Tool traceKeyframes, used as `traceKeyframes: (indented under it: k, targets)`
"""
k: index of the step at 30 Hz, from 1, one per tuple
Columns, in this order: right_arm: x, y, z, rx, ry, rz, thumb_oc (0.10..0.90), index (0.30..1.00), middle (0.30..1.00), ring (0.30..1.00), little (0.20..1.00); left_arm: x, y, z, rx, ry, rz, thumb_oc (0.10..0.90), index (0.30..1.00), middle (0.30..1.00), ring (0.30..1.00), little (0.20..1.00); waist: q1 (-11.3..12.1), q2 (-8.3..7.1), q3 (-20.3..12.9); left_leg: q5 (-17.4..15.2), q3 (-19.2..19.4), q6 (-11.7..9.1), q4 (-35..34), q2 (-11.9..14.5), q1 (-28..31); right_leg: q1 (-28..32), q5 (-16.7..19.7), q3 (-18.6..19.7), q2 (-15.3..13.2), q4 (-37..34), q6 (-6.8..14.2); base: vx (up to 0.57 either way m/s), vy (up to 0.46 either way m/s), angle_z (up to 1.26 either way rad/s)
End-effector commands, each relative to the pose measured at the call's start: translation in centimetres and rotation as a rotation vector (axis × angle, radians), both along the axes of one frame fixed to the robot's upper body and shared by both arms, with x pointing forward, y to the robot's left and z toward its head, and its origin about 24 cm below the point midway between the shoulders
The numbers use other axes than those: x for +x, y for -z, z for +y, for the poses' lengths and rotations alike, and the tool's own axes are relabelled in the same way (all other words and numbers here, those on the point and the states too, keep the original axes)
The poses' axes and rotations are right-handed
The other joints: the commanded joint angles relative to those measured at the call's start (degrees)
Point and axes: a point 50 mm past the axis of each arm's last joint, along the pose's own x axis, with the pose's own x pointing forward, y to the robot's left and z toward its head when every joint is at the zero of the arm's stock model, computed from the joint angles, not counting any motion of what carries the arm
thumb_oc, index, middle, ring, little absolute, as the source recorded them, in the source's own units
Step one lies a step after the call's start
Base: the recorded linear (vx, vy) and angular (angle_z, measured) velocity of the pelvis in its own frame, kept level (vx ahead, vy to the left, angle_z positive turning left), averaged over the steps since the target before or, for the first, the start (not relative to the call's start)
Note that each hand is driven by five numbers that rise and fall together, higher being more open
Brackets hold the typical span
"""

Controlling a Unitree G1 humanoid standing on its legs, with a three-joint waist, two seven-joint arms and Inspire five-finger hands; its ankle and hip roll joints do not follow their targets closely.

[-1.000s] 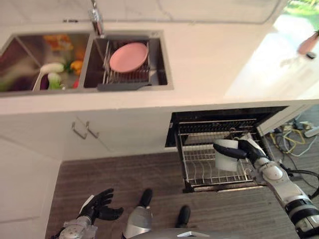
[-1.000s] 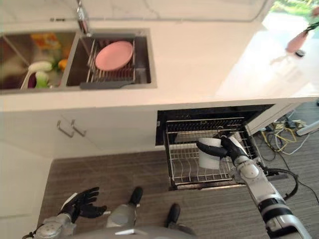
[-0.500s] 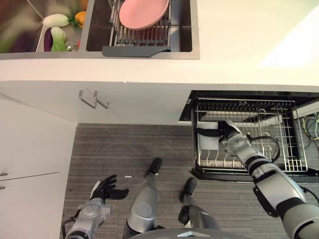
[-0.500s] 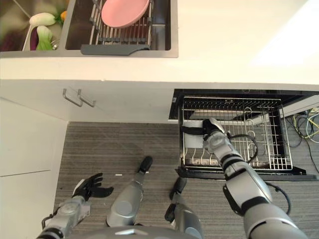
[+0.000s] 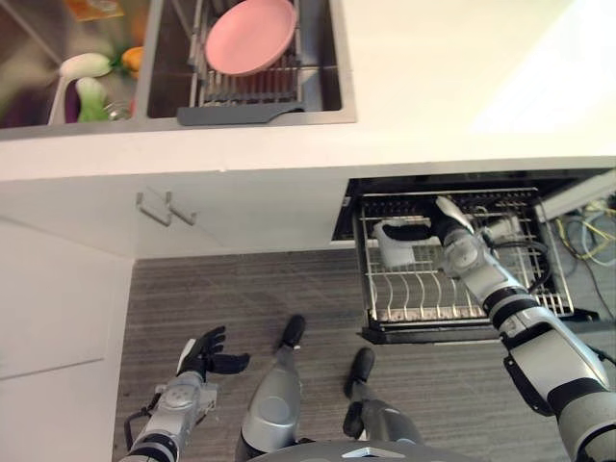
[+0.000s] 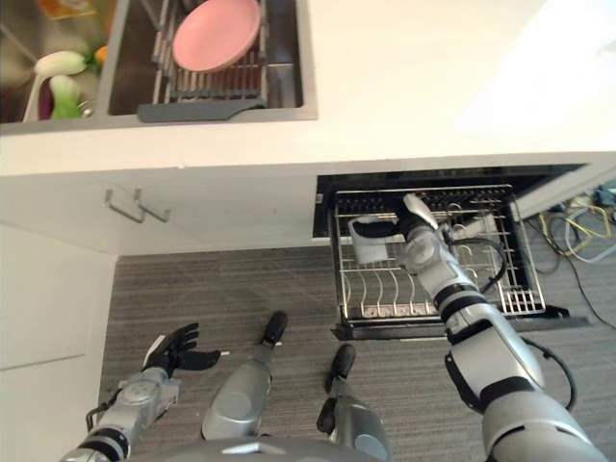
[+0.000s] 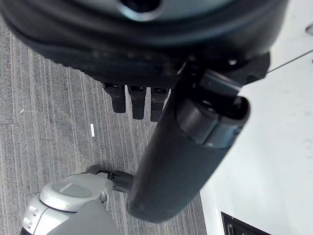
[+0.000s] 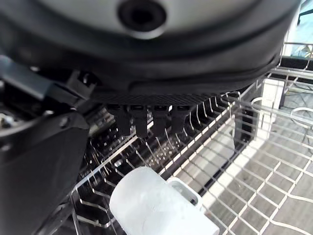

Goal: Place the dishes in the dishwasher.

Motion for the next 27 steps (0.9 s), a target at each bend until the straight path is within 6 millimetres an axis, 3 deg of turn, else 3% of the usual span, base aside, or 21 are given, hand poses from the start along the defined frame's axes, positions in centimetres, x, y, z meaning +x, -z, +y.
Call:
traceKeyframes:
  k: [1,4,6,10,11,13,14,15,16,17,19,24,27]
  targets:
    - [0.2,-2.7,-1.1,-0.093,-0.033,-0.115,0.8,0.9,0.9,0.9,0.9,-0.9,0.2,0.6,0.034,0.026,0.022,0.8,0.9,0.9,0.9,0.9,-0.78,-3.89,-5.02,-1.88,3.79,0.86,1.34,-2.03,-1.73,4.63,-7.77,1.05,-1.47,2.35,2.46,0.03,0.017,-0.14]
    - [-0.6,-2.5,-0.5,-0.131,-0.098,-0.105,0.8,0.9,0.9,0.9,0.9,-1.2,0.6,0.3,0.025,0.032,0.046,0.8,0.9,0.9,0.9,0.9,-1.99,-4.47,-6.25,-2.45,4.84,1.08,1.16,-1.74,-0.28,5.37,-7.7,2.05,-1.49,2.07,2.58,0.04,0.009,-0.18]
    - [-1.0,-3.5,0.2,-0.113,-0.145,-0.155,0.8,0.9,0.9,0.9,0.9,-1.3,0.7,0.3,0.021,0.029,0.059,0.8,0.9,0.9,0.9,0.9,-2.73,-4.71,-6.8,-2.64,5.35,1.07,1.0,-1.57,0.43,5.84,-7.62,2.47,-1.49,1.79,2.63,0.04,0.004,-0.26]
    - [-2.7,-4.5,-0.2,-0.056,-0.17,-0.22,0.8,0.9,0.9,0.9,0.9,-1.7,0.9,0.5,0.024,0.03,0.078,0.8,0.9,0.9,0.9,0.9,-3.65,-4.9,-7.84,-2.94,5.8,1.1,0.8,-1.39,1.48,6.52,-7.58,2.88,-1.51,1.5,2.75,0.04,0.012,-0.08]
    - [-4.7,-5.8,-0.6,0.034,-0.168,-0.34,0.8,0.9,0.9,0.9,0.9,-2.3,1.4,0.8,0.031,0.0,0.116,0.8,0.9,0.9,0.9,0.9,-5.48,-4.79,-8.66,-3.17,6.43,1.15,0.6,-1.3,2.29,6.81,-7.5,3.41,-1.61,1.54,2.93,0.04,0.022,-0.1]
    - [-5.0,-5.7,-0.8,0.035,-0.162,-0.337,0.8,0.9,0.9,0.9,0.9,-2.4,1.4,0.7,0.034,0.006,0.119,0.8,0.9,0.9,0.9,0.9,-5.12,-4.84,-8.72,-3.22,6.44,1.15,0.61,-1.31,2.37,6.9,-7.52,3.42,-1.62,1.52,2.93,0.02,0.029,-0.04]
    - [-8.6,-7.2,-1.2,0.189,-0.142,-0.525,0.8,0.9,0.9,0.9,0.9,-3.4,2.2,0.9,0.043,-0.06,0.167,0.8,0.9,0.9,0.9,0.9,-7.22,-4.4,-9.59,-2.8,7.19,1.33,0.38,-1.17,2.79,6.68,-6.96,3.9,-1.66,1.83,3.17,0.06,0.044,-0.06]
    - [-10.2,-6.1,-1.4,0.286,-0.133,-0.521,0.8,0.9,0.9,0.9,0.9,-4.1,2.6,0.9,0.049,-0.079,0.196,0.8,0.9,0.9,0.9,0.9,-7.67,-4.38,-10.22,-3.67,7.33,1.3,0.36,-1.23,3.57,7.44,-7.59,4.06,-1.78,1.68,3.22,0.06,0.044,-0.06]
    - [-10.2,-6.1,-1.4,0.286,-0.133,-0.521,0.8,0.9,0.9,0.9,0.9,-4.1,2.6,0.9,0.049,-0.079,0.196,0.8,0.9,0.9,0.9,0.9,-7.67,-4.38,-10.22,-3.67,7.33,1.3,0.36,-1.23,3.57,7.44,-7.59,4.06,-1.78,1.68,3.22,0.09,0.025,-0.04]
    - [-12.8,-5.6,-1.3,0.481,-0.125,-0.572,0.8,0.9,0.9,0.9,0.9,-5.6,3.3,0.9,0.069,-0.128,0.267,0.8,0.9,0.9,0.9,0.9,-9.01,-4.08,-11.24,-3.79,7.58,1.27,0.18,-1.21,4.19,7.77,-7.83,4.11,-1.75,1.81,3.19,0.0,0.03,0.0]
    - [-15.5,-5.2,-0.9,0.786,-0.099,-0.677,0.8,0.9,0.9,0.9,0.9,-7.9,4.3,0.5,0.063,-0.188,0.356,0.8,0.9,0.9,0.9,0.9,-10.51,-3.11,-12.35,-3.3,8.01,1.21,0.08,-1.16,4.63,7.7,-7.5,4.15,-1.8,2.19,3.17,0.03,0.041,-0.2]
    - [-16.2,-6.1,-0.8,0.877,-0.076,-0.796,0.8,0.9,0.9,0.9,0.9,-9.7,4.8,0.3,0.065,-0.222,0.411,0.8,0.9,0.9,0.9,0.9,-10.88,-2.25,-13.14,-3.48,8.3,1.28,0.08,-1.15,5.21,7.82,-7.49,4.38,-1.68,2.24,3.11,0.0,0.012,-0.23]
    - [-15.7,-7.3,-0.4,0.902,-0.094,-0.892,0.8,0.9,0.9,0.9,0.9,-10.5,4.8,0.3,0.085,-0.218,0.413,0.8,0.9,0.9,0.9,0.9,-9.38,-1.48,-13.23,-3.44,8.18,1.32,0.72,-1.1,5.76,8.37,-7.38,4.67,-1.58,2.07,2.88,-0.01,-0.007,-0.01]
